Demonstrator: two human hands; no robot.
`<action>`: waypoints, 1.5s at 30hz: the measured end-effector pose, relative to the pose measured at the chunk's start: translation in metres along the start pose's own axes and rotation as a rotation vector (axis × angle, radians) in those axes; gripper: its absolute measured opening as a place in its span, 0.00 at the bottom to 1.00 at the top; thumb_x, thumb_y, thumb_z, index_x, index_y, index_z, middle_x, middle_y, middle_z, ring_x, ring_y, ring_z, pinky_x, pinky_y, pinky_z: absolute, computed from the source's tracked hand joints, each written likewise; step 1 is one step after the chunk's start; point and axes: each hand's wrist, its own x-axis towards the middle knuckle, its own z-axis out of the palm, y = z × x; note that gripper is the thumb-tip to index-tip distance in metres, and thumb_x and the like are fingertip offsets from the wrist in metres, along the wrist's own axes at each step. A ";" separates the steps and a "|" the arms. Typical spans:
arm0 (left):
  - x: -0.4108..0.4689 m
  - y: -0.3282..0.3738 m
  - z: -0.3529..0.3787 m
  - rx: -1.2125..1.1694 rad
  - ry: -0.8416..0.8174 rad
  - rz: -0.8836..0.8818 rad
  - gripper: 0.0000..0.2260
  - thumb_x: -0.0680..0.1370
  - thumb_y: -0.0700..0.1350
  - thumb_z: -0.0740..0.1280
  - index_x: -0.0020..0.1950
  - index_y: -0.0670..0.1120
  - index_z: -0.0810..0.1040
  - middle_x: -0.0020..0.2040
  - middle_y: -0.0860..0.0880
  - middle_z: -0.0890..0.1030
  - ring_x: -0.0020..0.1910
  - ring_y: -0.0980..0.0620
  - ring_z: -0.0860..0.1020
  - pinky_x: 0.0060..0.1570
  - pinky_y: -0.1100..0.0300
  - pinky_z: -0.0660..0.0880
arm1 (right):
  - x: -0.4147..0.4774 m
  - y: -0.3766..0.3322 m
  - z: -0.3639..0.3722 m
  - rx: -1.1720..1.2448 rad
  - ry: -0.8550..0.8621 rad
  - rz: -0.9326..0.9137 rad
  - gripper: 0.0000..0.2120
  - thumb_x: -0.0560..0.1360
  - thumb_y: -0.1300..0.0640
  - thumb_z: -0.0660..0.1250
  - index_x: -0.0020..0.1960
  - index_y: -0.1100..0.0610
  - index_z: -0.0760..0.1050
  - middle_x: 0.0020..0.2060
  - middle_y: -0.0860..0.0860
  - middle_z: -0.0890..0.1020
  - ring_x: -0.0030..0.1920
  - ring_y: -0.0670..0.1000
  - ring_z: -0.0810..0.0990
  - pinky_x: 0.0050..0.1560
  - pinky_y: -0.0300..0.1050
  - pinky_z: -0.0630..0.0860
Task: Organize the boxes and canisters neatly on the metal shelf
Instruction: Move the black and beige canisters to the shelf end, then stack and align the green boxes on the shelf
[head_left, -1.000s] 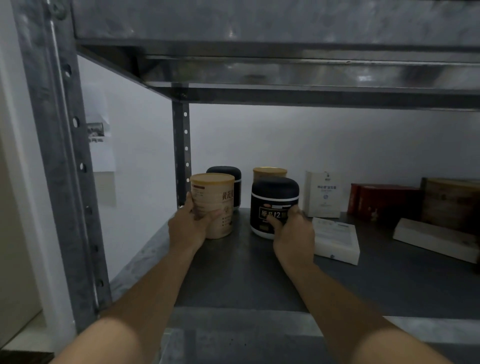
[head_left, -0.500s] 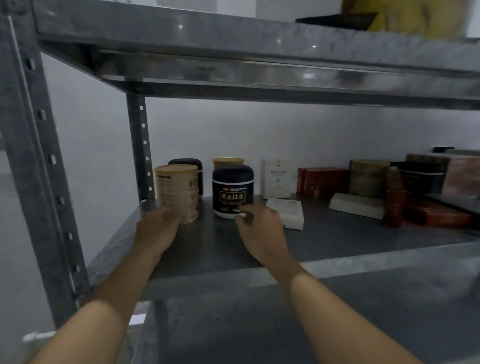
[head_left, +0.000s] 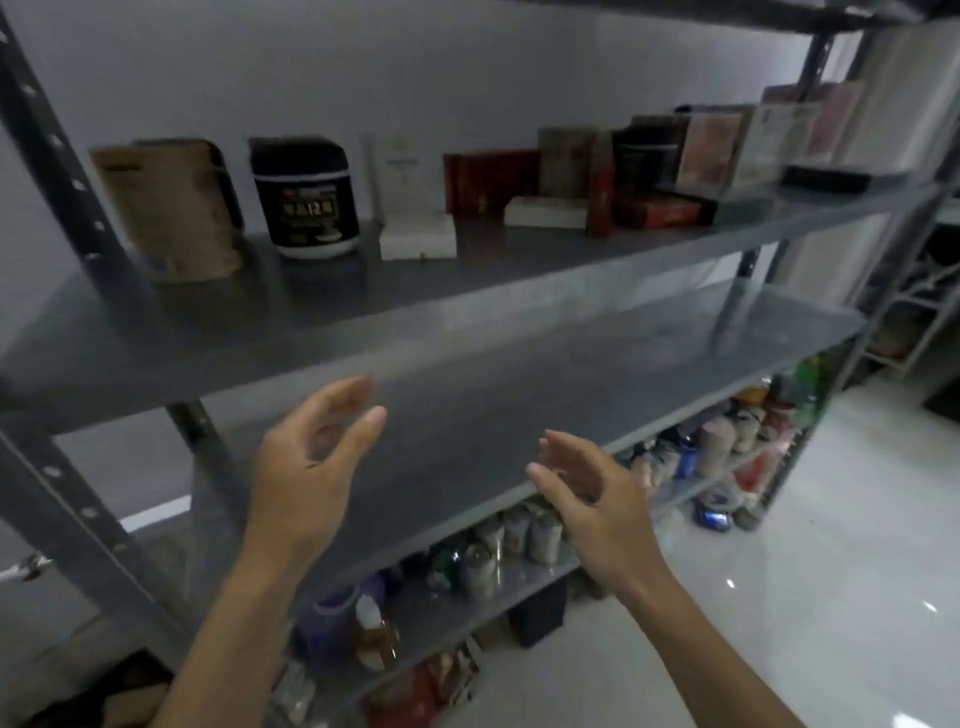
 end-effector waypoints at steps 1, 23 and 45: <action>-0.018 -0.009 0.013 -0.025 -0.040 -0.040 0.14 0.73 0.52 0.69 0.58 0.55 0.80 0.55 0.59 0.83 0.55 0.61 0.80 0.55 0.63 0.74 | -0.015 0.013 -0.010 -0.021 0.011 0.040 0.20 0.72 0.44 0.71 0.63 0.44 0.77 0.56 0.40 0.82 0.57 0.39 0.80 0.59 0.38 0.77; -0.148 -0.084 0.273 -0.060 -0.412 -0.547 0.11 0.78 0.41 0.68 0.60 0.50 0.80 0.54 0.56 0.83 0.55 0.60 0.80 0.55 0.62 0.74 | -0.101 0.183 -0.226 -0.105 0.252 0.477 0.22 0.74 0.49 0.73 0.67 0.50 0.76 0.58 0.43 0.82 0.59 0.41 0.79 0.60 0.40 0.76; -0.001 -0.076 0.649 -0.191 -0.638 -0.541 0.11 0.78 0.38 0.68 0.59 0.47 0.79 0.54 0.52 0.82 0.53 0.59 0.80 0.53 0.66 0.76 | 0.069 0.294 -0.458 -0.170 0.410 0.591 0.23 0.72 0.44 0.71 0.66 0.48 0.76 0.57 0.39 0.82 0.58 0.40 0.80 0.58 0.36 0.75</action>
